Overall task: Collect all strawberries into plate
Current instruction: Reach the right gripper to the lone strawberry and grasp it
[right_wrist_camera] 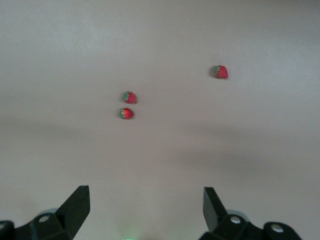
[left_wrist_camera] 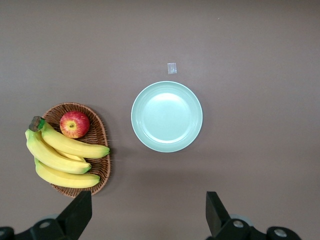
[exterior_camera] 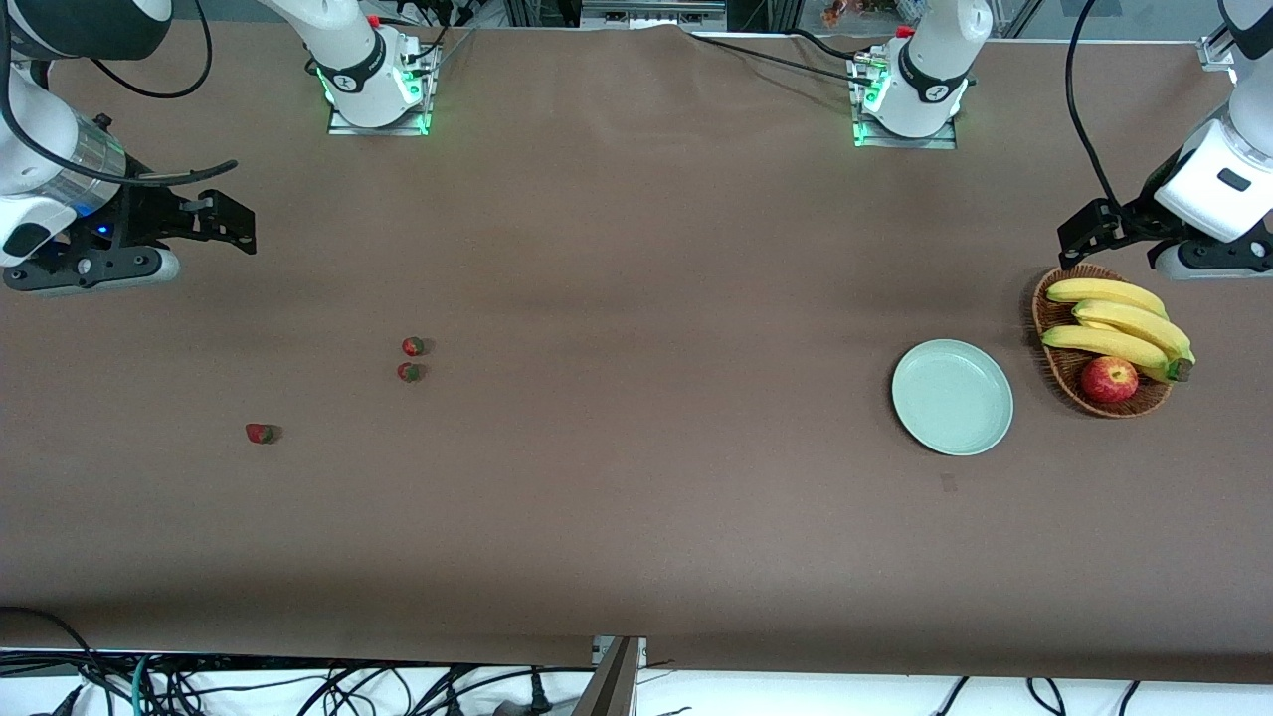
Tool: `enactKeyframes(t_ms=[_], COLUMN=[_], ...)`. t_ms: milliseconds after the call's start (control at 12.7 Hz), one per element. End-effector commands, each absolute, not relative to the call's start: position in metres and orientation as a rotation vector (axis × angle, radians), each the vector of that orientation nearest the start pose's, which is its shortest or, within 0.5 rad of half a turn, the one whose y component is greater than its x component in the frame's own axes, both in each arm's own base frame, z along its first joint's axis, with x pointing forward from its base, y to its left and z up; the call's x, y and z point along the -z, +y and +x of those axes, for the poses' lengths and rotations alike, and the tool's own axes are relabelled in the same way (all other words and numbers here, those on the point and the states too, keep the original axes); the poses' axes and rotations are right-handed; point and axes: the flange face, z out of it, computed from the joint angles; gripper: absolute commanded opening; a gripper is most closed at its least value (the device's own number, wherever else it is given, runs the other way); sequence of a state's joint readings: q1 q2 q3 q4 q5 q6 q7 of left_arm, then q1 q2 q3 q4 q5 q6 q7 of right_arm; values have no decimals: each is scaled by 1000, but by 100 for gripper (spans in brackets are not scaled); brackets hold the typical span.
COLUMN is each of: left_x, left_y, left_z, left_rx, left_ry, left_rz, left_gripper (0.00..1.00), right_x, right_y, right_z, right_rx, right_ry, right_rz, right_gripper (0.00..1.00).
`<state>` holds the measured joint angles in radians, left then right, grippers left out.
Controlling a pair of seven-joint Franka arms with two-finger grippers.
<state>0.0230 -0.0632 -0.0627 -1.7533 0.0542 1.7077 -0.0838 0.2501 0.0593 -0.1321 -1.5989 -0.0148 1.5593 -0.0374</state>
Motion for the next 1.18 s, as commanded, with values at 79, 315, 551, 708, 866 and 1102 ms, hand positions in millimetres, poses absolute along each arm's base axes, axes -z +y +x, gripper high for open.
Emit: enactKeyframes(t_ms=[79,315,551,708,866,1102], left_x=[-592,-588,-587,-587,-587,-588], left_y=[-34,-31,-29,-29,-29,-32], left_z=[547,545,545,545,545,544], left_rx=[35,-12,-14,-14,-17,-14], left_ry=[-52,-59,-64,-62,-62,-57], left_rz=[-3096,-3102,-3100,-3101,-3101,-3101], left_gripper=[100,100,100,100,100,100], right_x=[-584,-584,-510,-446,-391,-311], right_y=[65,70,54,58,56,-6], right_z=[564,566,596,620,636,656], right_rx=[-139,-132,-324,-439,-496,-287], right_ry=[-183,-171,-111,-164,-205,-541], right_rz=[-3138,-3143,-3142,-3165,-3188,-3179], right_gripper=[99,100,100,100,100,100])
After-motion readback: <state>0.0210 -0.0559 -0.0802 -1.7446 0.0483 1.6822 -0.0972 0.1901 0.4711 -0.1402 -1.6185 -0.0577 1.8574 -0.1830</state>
